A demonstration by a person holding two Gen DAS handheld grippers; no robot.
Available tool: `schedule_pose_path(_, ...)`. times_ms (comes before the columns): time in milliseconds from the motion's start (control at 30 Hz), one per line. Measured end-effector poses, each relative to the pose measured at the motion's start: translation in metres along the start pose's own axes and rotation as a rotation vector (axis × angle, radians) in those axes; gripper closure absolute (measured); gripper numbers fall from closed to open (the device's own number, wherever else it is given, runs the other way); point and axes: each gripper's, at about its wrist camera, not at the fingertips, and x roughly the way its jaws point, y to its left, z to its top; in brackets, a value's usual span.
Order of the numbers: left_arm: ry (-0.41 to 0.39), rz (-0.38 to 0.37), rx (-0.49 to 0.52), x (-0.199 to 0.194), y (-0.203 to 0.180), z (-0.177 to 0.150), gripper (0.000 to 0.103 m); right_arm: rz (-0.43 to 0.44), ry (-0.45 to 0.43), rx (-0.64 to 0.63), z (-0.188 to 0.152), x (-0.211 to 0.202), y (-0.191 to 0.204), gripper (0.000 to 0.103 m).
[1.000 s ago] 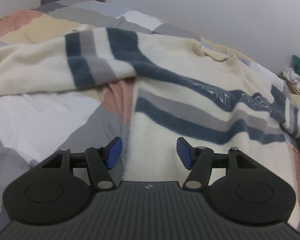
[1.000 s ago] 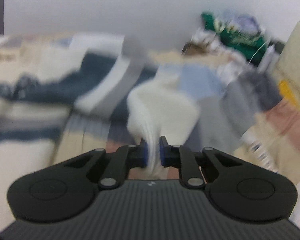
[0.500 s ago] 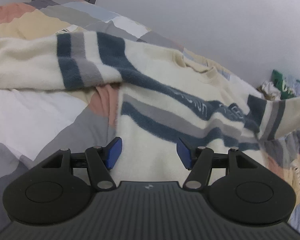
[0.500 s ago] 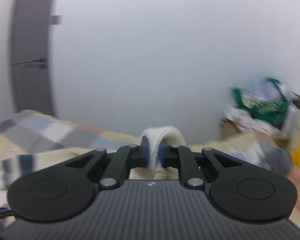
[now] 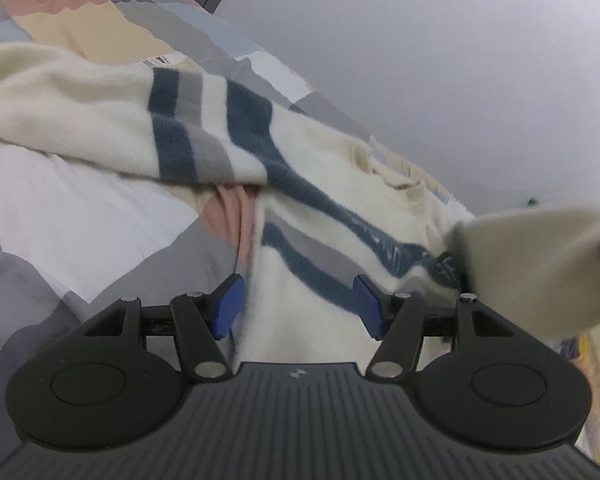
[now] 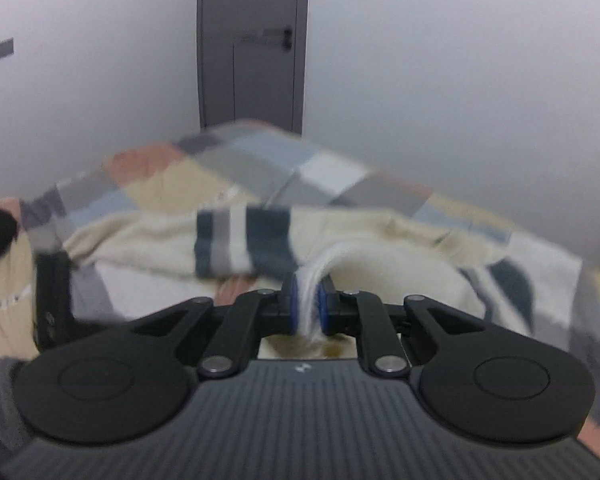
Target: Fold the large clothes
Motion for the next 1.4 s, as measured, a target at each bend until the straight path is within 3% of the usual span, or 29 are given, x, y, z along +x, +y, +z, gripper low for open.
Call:
schedule_pose_path(67,-0.009,-0.012,-0.006,-0.003,0.001,0.0,0.037,0.009,0.027,0.029,-0.006,0.015,0.0,0.088)
schedule_pose_path(167,-0.016,-0.027,-0.006,-0.005,0.001,0.001,0.037,0.111,0.103,0.097,-0.008,0.031,-0.009,0.088)
schedule_pose_path(200,-0.018,-0.035,-0.005,-0.005,0.0,0.002,0.037,0.109,0.105,0.104,-0.01,0.031,-0.004,0.086)
schedule_pose_path(233,-0.02,-0.044,0.0,-0.005,-0.001,0.003,0.037,0.1,0.097,0.104,-0.012,0.029,-0.002,0.08)
schedule_pose_path(300,-0.027,-0.055,0.012,-0.006,-0.005,0.003,0.037,0.106,0.083,0.121,-0.016,0.027,-0.012,0.039)
schedule_pose_path(333,-0.027,-0.06,0.019,-0.006,-0.007,0.003,0.037,0.111,0.067,0.145,-0.017,0.025,-0.019,0.035)
schedule_pose_path(400,-0.02,-0.076,0.043,-0.005,-0.013,0.002,0.037,0.097,0.042,0.19,-0.018,0.022,-0.036,0.035)
schedule_pose_path(600,0.024,-0.097,0.147,0.006,-0.032,-0.008,0.037,-0.056,0.048,0.335,-0.05,0.044,-0.103,0.035)
schedule_pose_path(700,0.01,-0.054,0.191,0.013,-0.04,-0.015,0.038,-0.106,0.057,0.369,-0.075,0.06,-0.118,0.039)
schedule_pose_path(867,0.056,-0.032,0.232,0.035,-0.047,-0.021,0.038,-0.119,0.062,0.388,-0.104,0.082,-0.128,0.058)
schedule_pose_path(1033,0.106,0.01,0.305,0.06,-0.056,-0.03,0.038,-0.114,0.051,0.342,-0.116,0.104,-0.129,0.058)
schedule_pose_path(1100,0.15,0.09,0.361,0.076,-0.059,-0.035,0.039,-0.103,0.054,0.332,-0.12,0.111,-0.131,0.058)
schedule_pose_path(1167,0.177,0.124,0.396,0.089,-0.058,-0.039,0.039,-0.105,0.069,0.326,-0.126,0.123,-0.133,0.058)
schedule_pose_path(1267,0.168,0.146,0.454,0.095,-0.063,-0.044,0.039,-0.097,0.132,0.315,-0.138,0.143,-0.132,0.059)
schedule_pose_path(1400,0.156,0.151,0.468,0.095,-0.065,-0.045,0.039,-0.087,0.139,0.323,-0.141,0.148,-0.132,0.059)
